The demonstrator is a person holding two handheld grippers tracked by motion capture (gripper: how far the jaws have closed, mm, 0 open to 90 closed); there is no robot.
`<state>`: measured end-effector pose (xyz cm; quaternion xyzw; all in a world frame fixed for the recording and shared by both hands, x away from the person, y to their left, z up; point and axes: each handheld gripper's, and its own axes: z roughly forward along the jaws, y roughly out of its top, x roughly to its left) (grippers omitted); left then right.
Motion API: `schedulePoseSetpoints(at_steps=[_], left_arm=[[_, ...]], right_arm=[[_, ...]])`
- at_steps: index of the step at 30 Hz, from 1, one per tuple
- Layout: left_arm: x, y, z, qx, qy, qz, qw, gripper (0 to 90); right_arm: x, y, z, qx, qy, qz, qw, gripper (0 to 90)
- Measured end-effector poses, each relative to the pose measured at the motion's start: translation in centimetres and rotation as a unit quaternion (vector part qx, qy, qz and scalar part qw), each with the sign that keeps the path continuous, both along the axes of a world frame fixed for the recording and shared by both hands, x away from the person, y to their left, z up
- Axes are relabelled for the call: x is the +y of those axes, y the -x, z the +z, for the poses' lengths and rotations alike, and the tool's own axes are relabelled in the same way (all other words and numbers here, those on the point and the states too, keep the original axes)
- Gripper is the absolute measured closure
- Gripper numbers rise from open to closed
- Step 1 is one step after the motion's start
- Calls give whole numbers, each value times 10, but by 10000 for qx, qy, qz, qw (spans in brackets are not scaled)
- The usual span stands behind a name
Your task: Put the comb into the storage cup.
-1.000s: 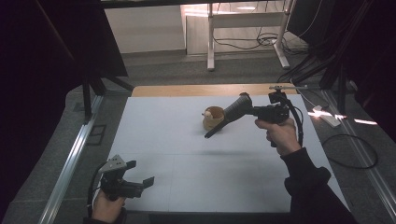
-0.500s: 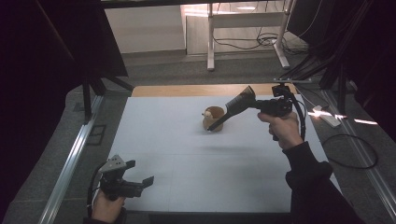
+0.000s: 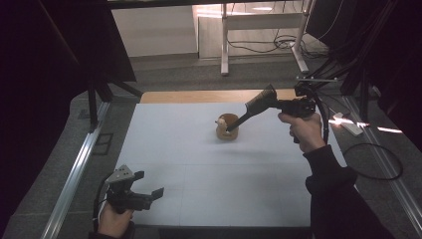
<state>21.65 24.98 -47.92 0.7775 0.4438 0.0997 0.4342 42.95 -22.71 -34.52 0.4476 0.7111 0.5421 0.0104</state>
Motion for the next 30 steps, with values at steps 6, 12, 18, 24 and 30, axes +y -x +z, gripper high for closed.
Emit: schedulePoseSetpoints(at_steps=[6,12,18,24,30], left_arm=[[0,0,0,17,-8,-17,10000,0],[0,-1,0,29,-14,-26,10000,1],[-1,-1,0,40,-14,-36,10000,4],[-1,-1,0,43,-11,-42,10000,5],[-1,-1,0,49,-15,-45,10000,7]], right_arm=[[-2,-6,2,-14,52,-89,9999,843],[-2,-11,6,-42,89,-162,9998,843],[-3,-16,7,-58,120,-257,9996,843],[-4,-21,4,-31,125,-349,9993,843],[-3,-26,0,-13,144,-401,9991,843]])
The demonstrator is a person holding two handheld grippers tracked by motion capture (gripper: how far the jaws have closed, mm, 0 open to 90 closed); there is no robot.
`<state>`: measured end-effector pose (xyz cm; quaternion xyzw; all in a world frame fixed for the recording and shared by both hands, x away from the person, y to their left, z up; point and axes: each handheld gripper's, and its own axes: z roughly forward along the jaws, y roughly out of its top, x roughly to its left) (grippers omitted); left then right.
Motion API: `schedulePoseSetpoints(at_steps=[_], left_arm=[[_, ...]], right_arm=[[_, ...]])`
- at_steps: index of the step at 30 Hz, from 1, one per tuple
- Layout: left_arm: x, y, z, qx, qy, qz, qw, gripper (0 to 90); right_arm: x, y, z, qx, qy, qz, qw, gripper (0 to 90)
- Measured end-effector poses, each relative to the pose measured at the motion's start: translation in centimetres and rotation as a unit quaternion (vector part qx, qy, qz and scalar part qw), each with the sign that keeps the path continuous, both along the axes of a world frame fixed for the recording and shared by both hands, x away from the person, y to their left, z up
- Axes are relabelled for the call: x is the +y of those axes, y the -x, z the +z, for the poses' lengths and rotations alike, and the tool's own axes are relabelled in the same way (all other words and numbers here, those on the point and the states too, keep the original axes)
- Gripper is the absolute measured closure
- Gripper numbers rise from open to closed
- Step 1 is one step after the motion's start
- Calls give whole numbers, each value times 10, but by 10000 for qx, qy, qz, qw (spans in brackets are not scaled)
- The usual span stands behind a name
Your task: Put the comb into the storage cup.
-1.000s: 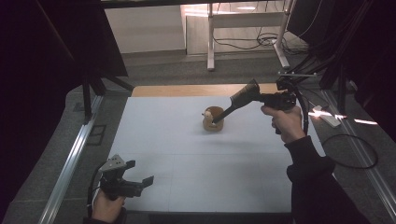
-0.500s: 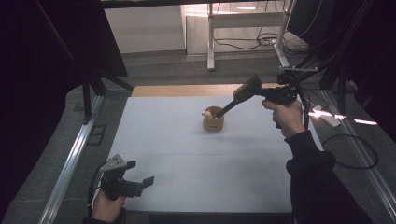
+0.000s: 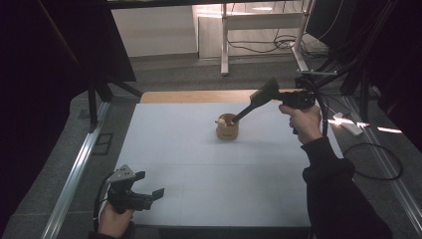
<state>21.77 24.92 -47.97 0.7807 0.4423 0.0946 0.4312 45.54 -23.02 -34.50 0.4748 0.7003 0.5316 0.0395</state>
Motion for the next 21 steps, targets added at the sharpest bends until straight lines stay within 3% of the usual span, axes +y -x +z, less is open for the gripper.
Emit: schedulePoseSetpoints(at_steps=[21], left_arm=[[1,0,0,23,25,2,10000,8]], right_arm=[[15,-13,-15,56,160,-51,9998,843]])
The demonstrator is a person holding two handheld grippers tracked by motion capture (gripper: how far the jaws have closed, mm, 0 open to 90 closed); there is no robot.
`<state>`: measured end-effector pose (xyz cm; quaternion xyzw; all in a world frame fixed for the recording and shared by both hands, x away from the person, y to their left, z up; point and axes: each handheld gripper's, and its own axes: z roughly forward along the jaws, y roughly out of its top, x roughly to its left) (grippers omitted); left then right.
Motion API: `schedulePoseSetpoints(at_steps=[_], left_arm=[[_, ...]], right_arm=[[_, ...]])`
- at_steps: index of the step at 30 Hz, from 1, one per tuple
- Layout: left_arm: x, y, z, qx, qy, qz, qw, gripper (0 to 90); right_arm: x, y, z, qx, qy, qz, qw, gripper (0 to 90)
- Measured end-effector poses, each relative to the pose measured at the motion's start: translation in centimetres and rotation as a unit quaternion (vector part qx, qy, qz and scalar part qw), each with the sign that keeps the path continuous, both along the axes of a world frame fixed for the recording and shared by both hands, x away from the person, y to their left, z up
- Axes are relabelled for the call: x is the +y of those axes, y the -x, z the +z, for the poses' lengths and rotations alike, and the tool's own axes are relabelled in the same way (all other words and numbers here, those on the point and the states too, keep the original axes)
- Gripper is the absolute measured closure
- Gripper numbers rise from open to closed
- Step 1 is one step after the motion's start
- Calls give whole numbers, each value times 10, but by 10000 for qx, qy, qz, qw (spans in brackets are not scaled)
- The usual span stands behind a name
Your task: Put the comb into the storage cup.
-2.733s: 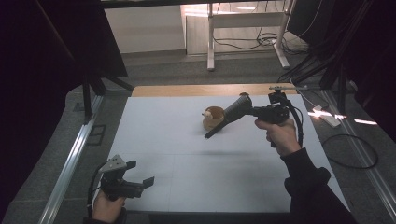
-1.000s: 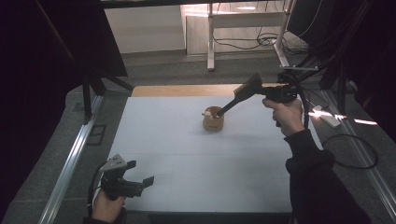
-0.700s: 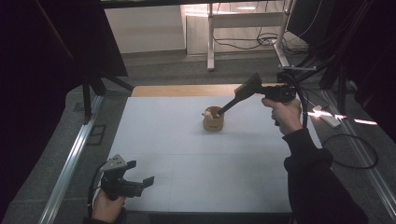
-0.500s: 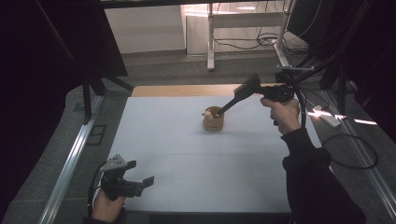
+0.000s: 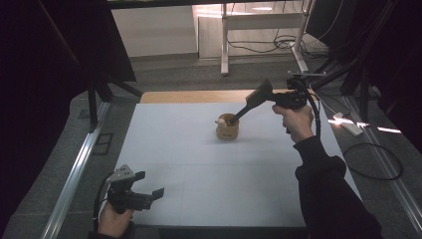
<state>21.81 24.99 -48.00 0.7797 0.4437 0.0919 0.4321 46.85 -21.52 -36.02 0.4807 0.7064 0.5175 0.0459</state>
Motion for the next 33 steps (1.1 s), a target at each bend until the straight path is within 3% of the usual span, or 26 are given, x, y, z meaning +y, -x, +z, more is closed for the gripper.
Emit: schedulePoseSetpoints(at_steps=[33], left_arm=[[0,-1,0,35,23,-3,10000,13]], right_arm=[[26,-12,-44,289,129,46,9995,843]])
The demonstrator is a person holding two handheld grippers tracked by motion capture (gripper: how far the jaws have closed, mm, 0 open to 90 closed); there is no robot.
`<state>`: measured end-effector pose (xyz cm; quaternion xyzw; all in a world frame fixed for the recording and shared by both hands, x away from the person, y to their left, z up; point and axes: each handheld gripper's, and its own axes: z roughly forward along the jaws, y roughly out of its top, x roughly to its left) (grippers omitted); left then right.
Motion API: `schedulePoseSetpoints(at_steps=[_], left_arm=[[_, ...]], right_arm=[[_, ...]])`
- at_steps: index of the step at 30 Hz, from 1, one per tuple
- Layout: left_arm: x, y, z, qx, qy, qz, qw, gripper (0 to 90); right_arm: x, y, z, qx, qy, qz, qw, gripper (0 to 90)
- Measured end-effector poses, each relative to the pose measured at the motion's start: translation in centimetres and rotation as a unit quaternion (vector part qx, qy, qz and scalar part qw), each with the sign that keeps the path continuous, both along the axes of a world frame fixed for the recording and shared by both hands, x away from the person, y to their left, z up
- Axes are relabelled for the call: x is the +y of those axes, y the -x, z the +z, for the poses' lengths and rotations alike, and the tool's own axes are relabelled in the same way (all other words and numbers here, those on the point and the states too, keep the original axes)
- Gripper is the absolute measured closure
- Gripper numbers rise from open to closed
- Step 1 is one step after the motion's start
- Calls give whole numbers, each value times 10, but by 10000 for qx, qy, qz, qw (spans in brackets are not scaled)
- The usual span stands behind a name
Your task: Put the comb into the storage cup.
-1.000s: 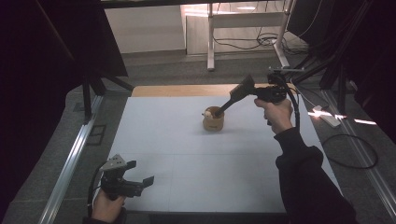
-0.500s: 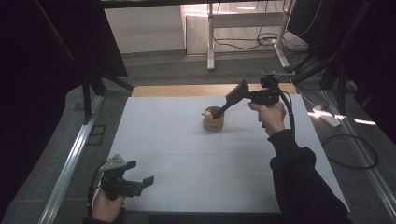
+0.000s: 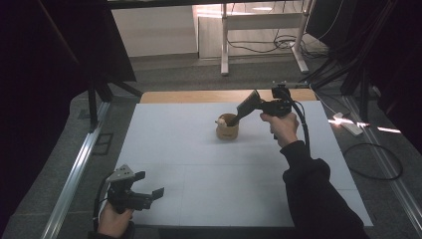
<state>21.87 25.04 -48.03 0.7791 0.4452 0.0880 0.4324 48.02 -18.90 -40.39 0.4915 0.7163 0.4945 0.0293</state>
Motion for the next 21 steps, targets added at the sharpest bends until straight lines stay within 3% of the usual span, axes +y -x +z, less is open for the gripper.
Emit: schedulePoseSetpoints(at_steps=[11,21], left_arm=[[0,0,0,7,2,1,10000,13],[0,0,0,15,-5,1,10000,15]], right_arm=[[3,-1,-4,24,-94,8,10000,842],[-3,-2,-12,175,-349,-5,9992,841]])
